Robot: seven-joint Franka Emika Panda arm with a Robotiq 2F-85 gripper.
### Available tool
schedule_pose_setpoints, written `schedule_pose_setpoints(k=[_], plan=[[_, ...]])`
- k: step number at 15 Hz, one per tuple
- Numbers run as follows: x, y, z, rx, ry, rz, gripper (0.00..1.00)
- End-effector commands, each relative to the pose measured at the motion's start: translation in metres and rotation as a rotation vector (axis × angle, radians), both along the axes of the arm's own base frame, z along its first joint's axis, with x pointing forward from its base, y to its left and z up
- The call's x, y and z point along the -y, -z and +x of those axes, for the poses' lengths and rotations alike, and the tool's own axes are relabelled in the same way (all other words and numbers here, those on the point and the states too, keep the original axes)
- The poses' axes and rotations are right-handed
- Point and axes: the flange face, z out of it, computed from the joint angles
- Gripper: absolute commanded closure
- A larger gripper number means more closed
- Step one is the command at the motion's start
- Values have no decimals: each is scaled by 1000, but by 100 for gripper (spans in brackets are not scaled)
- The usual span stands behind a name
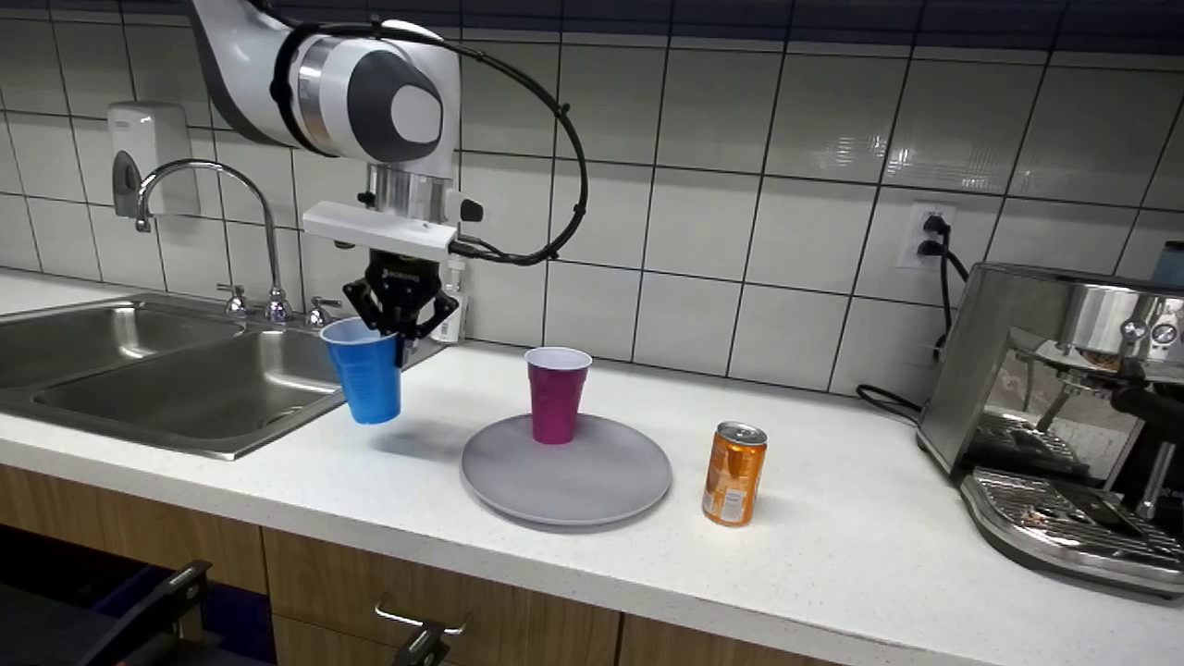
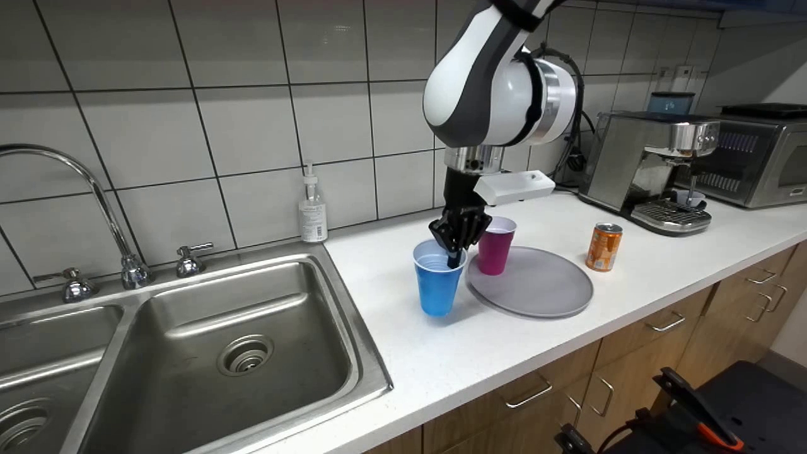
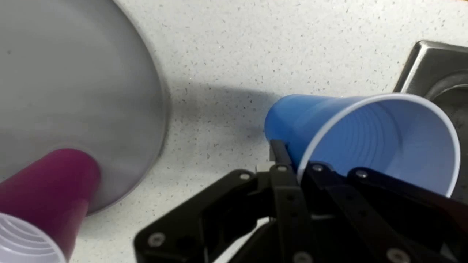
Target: Remove the orange can from the plate then place the cups on the plate.
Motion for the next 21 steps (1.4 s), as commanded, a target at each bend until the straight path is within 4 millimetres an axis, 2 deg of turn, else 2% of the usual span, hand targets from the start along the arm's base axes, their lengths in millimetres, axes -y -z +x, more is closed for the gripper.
schedule_pose_setpoints(k=[1, 8, 15, 21], plan=[[27, -18, -10, 10, 38, 19, 99], [84, -29, -24, 22, 168, 1, 99], [141, -19, -39, -16, 305, -20, 99], [180, -17, -44, -44, 410, -30, 99]])
